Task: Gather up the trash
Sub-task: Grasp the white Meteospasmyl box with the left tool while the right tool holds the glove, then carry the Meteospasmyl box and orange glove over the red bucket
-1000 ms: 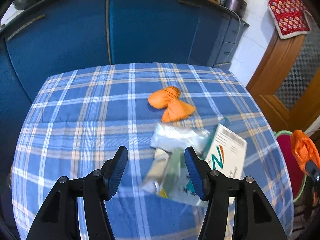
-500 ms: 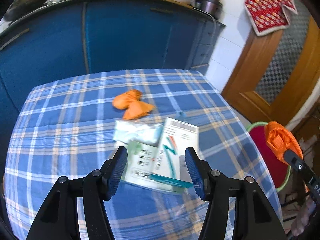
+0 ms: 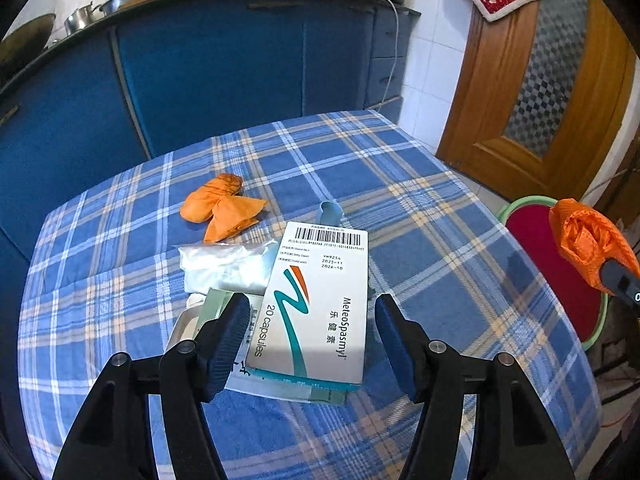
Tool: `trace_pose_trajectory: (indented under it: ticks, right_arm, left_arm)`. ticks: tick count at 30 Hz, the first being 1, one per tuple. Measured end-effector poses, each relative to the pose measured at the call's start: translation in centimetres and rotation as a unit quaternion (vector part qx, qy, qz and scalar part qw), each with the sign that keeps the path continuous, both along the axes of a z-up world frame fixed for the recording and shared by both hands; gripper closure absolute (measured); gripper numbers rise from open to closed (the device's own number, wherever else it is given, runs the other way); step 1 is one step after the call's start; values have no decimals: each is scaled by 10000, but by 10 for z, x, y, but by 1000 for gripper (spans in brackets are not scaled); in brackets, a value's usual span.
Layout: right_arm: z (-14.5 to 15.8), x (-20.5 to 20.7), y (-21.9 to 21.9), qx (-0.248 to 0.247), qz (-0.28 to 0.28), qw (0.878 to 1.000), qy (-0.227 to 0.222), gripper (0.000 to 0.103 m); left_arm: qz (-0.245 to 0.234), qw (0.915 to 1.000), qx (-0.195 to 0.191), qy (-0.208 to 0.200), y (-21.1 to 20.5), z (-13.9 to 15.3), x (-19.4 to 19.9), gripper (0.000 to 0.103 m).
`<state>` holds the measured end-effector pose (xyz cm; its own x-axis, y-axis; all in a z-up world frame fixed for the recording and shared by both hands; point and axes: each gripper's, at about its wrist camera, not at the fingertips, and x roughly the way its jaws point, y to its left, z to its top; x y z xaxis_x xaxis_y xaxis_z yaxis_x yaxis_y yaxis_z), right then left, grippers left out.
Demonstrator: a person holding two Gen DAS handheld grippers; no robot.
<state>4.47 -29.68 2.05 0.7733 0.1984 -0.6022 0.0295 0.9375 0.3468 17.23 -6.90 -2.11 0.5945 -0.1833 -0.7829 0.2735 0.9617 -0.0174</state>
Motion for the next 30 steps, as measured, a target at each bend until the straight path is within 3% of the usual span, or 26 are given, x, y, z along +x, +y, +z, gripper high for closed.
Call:
trace_pose_trajectory:
  ticks: [2, 4, 6, 13, 30]
  right_arm:
    - [-1, 0, -1, 7, -9, 10000, 9, 92]
    - [-2, 0, -2, 20, -13, 10000, 20, 92]
    - [-3, 1, -2, 26, -21, 10000, 29, 92]
    - [-3, -1, -6, 53, -72, 10000, 28, 92]
    - [2, -20, -33, 158, -422, 9989, -84, 92]
  left_arm:
    - [-16, 10000, 10, -16, -2, -1, 0, 37]
    - [-47, 10000, 16, -8, -3, -2, 0, 47]
    - [-57, 10000, 59, -49, -5, -3, 0, 50]
    - [-73, 9999, 65, -104, -6, -2, -3, 51]
    - [-527, 9957, -517, -558, -42, 40, -49, 51]
